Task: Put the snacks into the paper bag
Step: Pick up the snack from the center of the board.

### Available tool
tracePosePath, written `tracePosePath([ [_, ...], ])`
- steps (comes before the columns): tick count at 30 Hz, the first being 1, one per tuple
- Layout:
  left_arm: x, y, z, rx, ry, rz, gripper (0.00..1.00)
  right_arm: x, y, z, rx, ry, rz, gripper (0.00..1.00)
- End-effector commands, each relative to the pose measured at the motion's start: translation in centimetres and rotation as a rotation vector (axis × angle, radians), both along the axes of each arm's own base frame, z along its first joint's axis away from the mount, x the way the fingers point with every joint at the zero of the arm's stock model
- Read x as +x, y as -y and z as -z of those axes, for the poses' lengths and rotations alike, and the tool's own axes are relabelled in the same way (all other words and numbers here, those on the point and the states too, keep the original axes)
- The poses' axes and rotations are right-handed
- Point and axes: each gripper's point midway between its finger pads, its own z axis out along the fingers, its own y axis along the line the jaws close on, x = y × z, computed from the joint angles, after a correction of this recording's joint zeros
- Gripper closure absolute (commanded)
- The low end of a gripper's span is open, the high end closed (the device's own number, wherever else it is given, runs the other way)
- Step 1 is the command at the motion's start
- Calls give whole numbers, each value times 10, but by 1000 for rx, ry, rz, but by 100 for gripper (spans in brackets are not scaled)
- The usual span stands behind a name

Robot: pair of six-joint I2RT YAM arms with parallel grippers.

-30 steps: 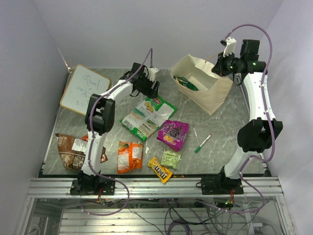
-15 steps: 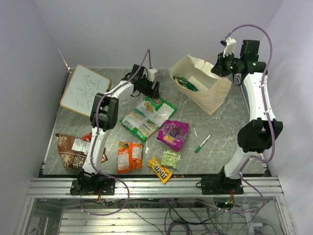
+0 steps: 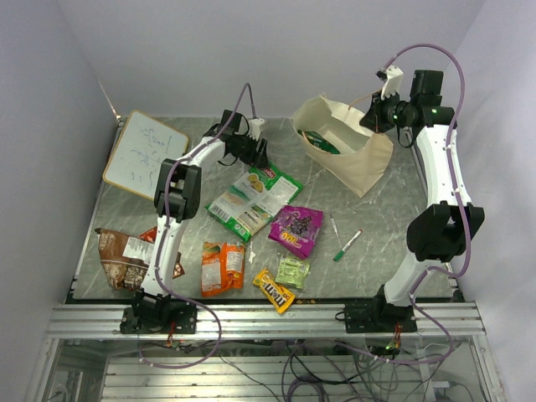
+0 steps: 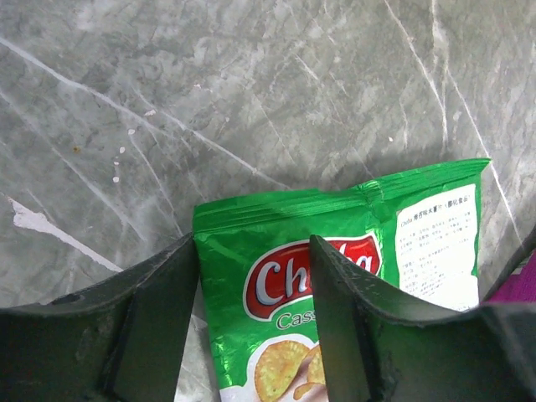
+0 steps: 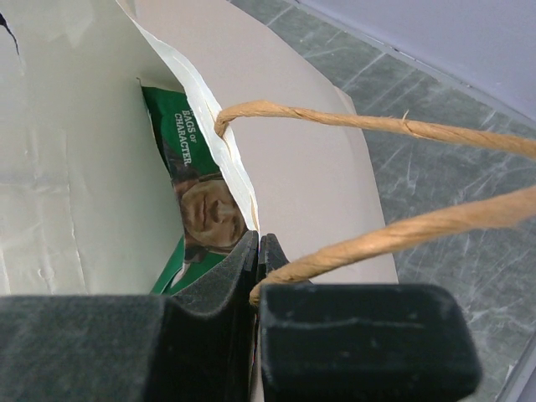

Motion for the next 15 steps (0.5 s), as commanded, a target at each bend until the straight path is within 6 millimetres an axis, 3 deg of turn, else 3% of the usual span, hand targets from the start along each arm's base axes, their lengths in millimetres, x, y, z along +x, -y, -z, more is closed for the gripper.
tracePosePath([
  [1,-2,4,-2,-47,-17,33,41,-4,1,3,11,-16,1,100],
  [5,-3,5,-5,-60,-3,53,58,-4,1,0,11,-10,1,100],
  [11,-4,6,-38,-83,86,98,92,-5,1,-6,4,7,1,100],
  [15,-2,-3,-81,-96,172,108,93,-5,1,-9,-5,23,-11,100],
])
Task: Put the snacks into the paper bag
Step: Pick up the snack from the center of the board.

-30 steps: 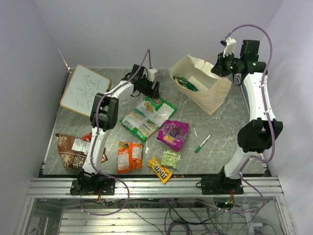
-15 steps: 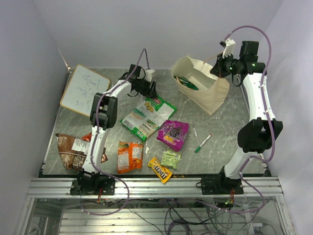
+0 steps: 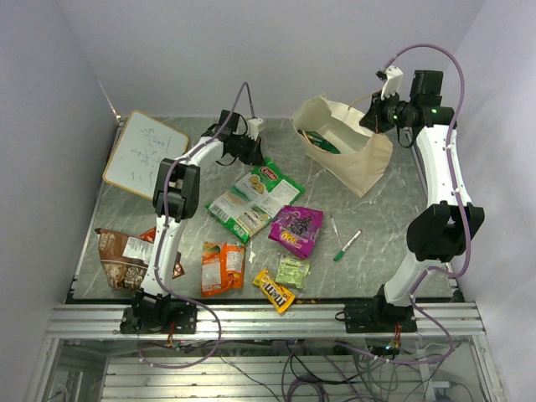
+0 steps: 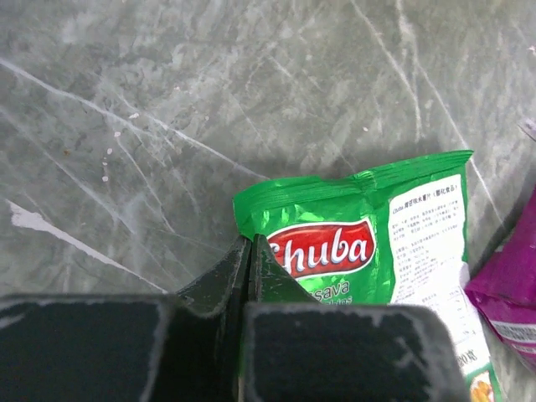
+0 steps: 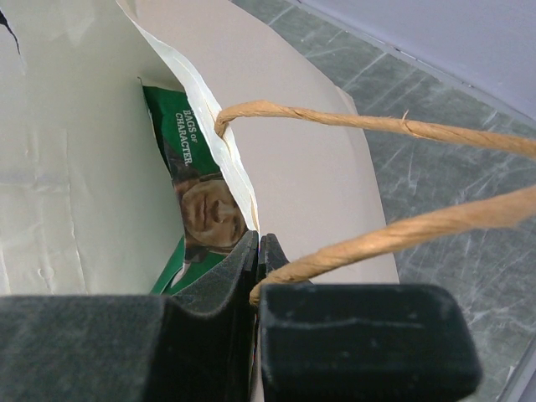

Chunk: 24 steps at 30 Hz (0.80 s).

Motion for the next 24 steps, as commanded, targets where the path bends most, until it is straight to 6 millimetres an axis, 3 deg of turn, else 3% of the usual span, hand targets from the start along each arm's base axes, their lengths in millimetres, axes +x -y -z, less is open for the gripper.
tracePosePath([
  [1,4,-4,-87,-72,173,56,93,-5,1,-10,-7,29,-14,100],
  [6,0,-25,-148,-60,278,34,93,-7,-6,-17,-30,67,-47,100],
  [18,-55,-65,-243,39,476,7,93,-12,-33,-34,-58,133,-105,100],
  [24,-74,-81,-295,45,609,-67,93,-14,-41,-44,-46,150,-114,100],
])
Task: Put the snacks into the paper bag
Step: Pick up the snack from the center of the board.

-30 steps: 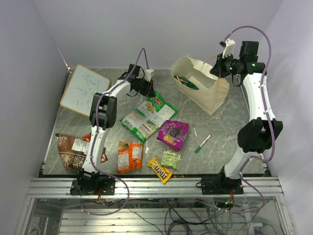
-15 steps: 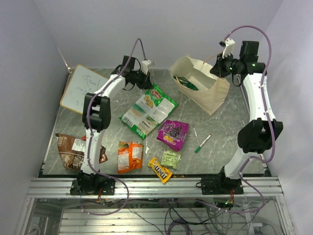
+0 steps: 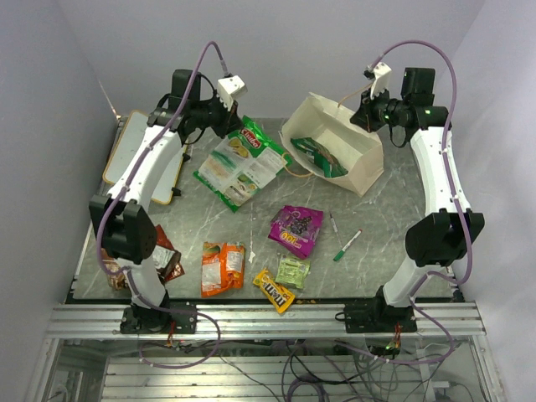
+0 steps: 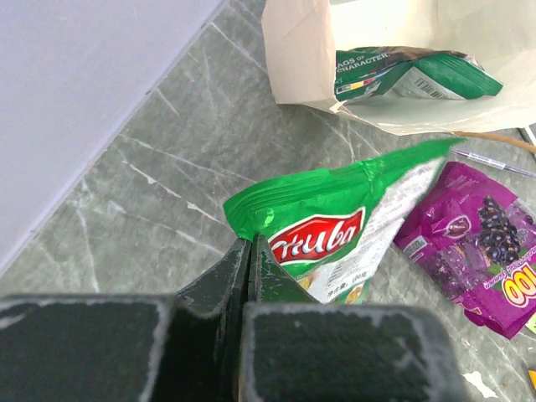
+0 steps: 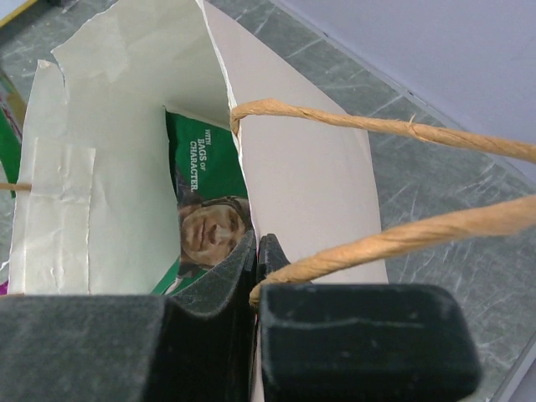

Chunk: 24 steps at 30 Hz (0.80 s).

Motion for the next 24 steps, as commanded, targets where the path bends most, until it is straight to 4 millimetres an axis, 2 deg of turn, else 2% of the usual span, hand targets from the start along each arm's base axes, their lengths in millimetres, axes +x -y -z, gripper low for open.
tracePosePath([
  [1,-10,-16,-50,1,148,-66,93,-2,-7,-23,15,59,-13,100],
  [8,-30,-39,-109,23,302,-147,93,-5,-26,-35,89,39,-70,100],
  [15,-39,-65,-158,67,416,-251,93,-9,-51,-46,102,60,-123,100],
  [20,-49,-82,-216,49,533,-335,93,-11,-85,-47,150,37,-184,100],
  [24,-68,-79,-263,-36,604,-318,93,-12,-109,-38,158,10,-229,100],
])
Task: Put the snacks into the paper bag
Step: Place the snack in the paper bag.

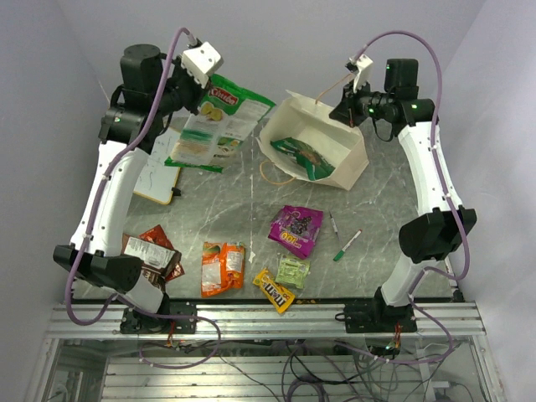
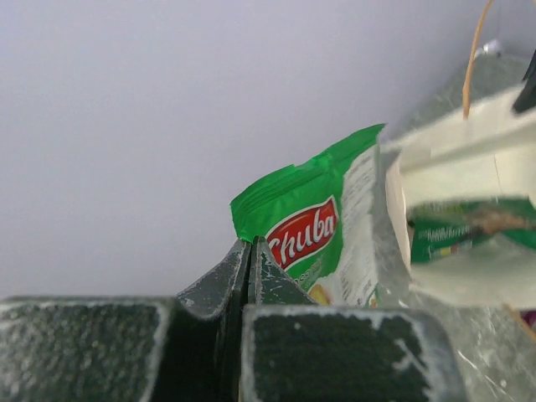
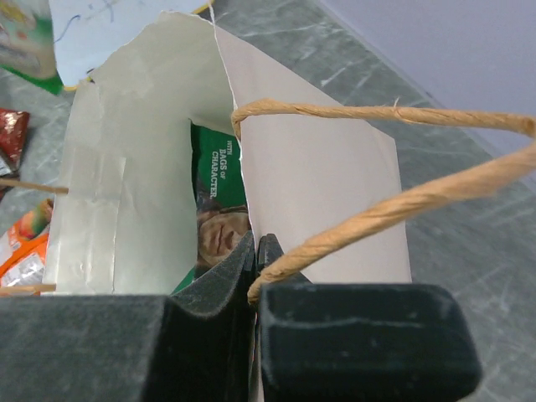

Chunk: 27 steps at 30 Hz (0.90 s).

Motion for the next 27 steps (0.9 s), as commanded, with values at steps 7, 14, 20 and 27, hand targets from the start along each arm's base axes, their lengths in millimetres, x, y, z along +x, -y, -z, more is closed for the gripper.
tracePosePath([
  [7,-56,22,-119,-219,199,173,93,0,-52,-9,107,-21,-135,100],
  [14,-79,98,-127,-223,229,368,93,6,-56,-2,112,-41,-143,100],
  [20,-72,153,-116,-207,258,470,93,9,-53,-2,98,-35,-127,100],
  [27,-58,192,-96,-229,245,616,93,11,-47,2,75,-30,-97,100],
])
